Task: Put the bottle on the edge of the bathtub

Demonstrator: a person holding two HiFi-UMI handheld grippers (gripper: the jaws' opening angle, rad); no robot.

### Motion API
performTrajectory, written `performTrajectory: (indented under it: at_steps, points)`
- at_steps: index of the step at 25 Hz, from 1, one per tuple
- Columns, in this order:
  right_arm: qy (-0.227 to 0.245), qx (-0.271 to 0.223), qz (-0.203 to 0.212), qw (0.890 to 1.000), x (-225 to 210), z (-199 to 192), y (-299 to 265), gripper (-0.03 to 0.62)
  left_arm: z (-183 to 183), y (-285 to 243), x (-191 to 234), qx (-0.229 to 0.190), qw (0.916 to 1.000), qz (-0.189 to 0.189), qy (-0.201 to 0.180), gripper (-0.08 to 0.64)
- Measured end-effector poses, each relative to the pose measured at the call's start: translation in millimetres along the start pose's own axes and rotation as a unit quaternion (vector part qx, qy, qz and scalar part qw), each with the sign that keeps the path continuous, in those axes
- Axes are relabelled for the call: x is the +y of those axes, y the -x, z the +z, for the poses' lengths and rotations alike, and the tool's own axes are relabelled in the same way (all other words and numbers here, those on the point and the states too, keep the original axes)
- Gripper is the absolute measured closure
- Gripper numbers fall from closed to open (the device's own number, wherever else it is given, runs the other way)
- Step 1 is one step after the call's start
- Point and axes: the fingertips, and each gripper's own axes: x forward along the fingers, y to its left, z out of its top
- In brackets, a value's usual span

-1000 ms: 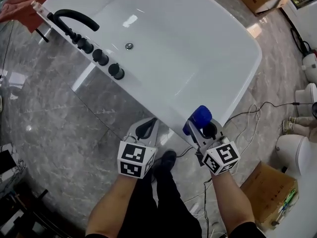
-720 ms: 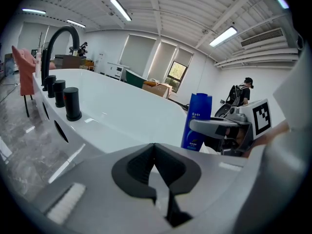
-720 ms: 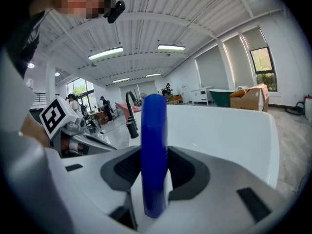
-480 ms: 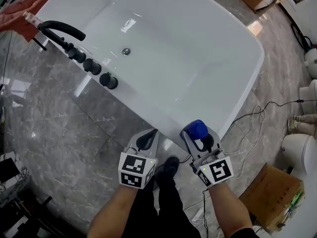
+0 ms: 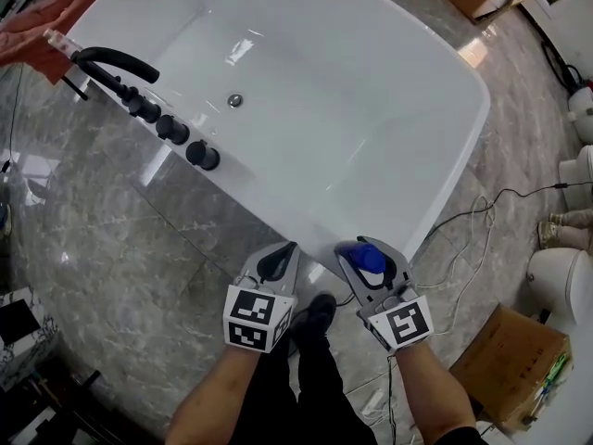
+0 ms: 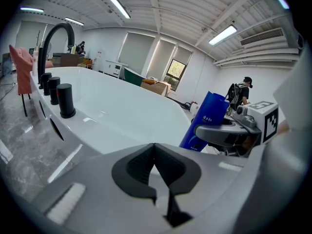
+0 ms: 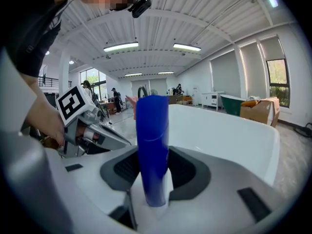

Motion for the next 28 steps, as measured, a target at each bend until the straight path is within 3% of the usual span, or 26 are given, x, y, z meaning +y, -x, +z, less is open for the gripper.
performTrajectory:
  at_steps: [9, 17, 23, 28]
  points:
    - [-0.039, 0.014, 0.005, 0.999, 6.4, 2.9, 11.3, 0.405, 17.4, 13.5, -9.4, -0.005, 1.0, -0.003, 0.003, 0.551]
    - [-0.017, 0.027, -0.022, 0.999, 7.0, 20.7, 23.8, 0.403, 41.6, 29.2, -26.6, -0.013, 0.9998, -0.01, -0.009, 0.551]
    - [-0.033, 0.029, -0.027, 0.999, 5.5, 35.5, 42.9, 0.403, 47.5, 45.0, -45.8, -0.012, 0.9998, -0.015, -0.011, 0.551]
    - [-0.043, 0.033, -0.021, 0.998, 12.5, 54.8, 57.3, 0.403, 73.6, 63.7, -52.0, -0.024, 0.9996, -0.009, -0.015, 0.551]
